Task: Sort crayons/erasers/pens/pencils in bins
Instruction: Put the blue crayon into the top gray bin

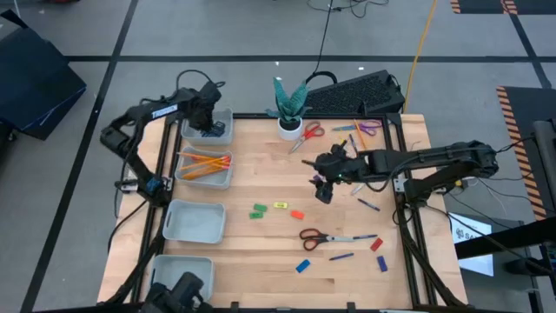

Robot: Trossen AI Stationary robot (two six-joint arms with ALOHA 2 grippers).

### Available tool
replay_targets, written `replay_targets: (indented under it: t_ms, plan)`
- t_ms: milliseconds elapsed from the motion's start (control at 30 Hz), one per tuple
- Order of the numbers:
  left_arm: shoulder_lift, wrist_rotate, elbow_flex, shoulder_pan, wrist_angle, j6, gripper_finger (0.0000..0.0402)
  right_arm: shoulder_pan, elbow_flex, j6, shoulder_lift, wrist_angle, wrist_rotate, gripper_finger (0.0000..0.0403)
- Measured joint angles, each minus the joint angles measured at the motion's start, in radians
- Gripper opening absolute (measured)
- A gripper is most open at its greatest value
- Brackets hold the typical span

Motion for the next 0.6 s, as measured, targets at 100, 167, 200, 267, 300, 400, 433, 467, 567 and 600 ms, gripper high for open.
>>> replay_targets:
  t_ms: [100,167,200,267,300,400,433,467,567,600]
  plan:
    - [0.029,-0.001,0.000,0.001,-0.001,0.002,0.0077,0.015,0.001,0.018,0.008,-0.118,-0.032,0.0251]
    - [0.032,-0.001,0.000,0.001,-0.001,0.012,0.0105,0.028,-0.003,0.045,0.013,-0.208,-0.064,0.0251]
    - [0.031,-0.001,0.000,0.001,-0.001,0.016,0.0122,0.037,-0.010,0.072,0.015,-0.230,-0.076,0.0251]
    - [0.023,0.012,0.000,0.001,-0.005,0.022,0.0156,0.060,-0.039,0.152,0.019,-0.299,-0.091,0.0251]
    - [0.014,0.021,0.000,0.001,-0.008,0.028,0.0173,0.071,-0.056,0.199,0.019,-0.330,-0.107,0.0251]
    - [-0.039,0.124,0.000,-0.003,-0.009,0.090,0.0215,0.107,-0.097,0.379,0.018,-0.395,-0.131,0.0251]
    - [-0.060,0.164,0.000,-0.009,-0.005,0.106,0.0226,0.117,-0.112,0.455,0.018,-0.420,-0.132,0.0251]
    - [-0.087,0.198,0.000,-0.019,0.003,0.117,0.0236,0.123,-0.128,0.522,0.018,-0.457,-0.135,0.0251]
    - [-0.171,0.279,0.000,-0.045,0.049,0.138,0.0253,0.118,-0.184,0.616,0.018,-0.515,-0.197,0.0251]
    - [-0.200,0.300,0.000,-0.056,0.072,0.146,0.0255,0.111,-0.202,0.628,0.018,-0.515,-0.218,0.0251]
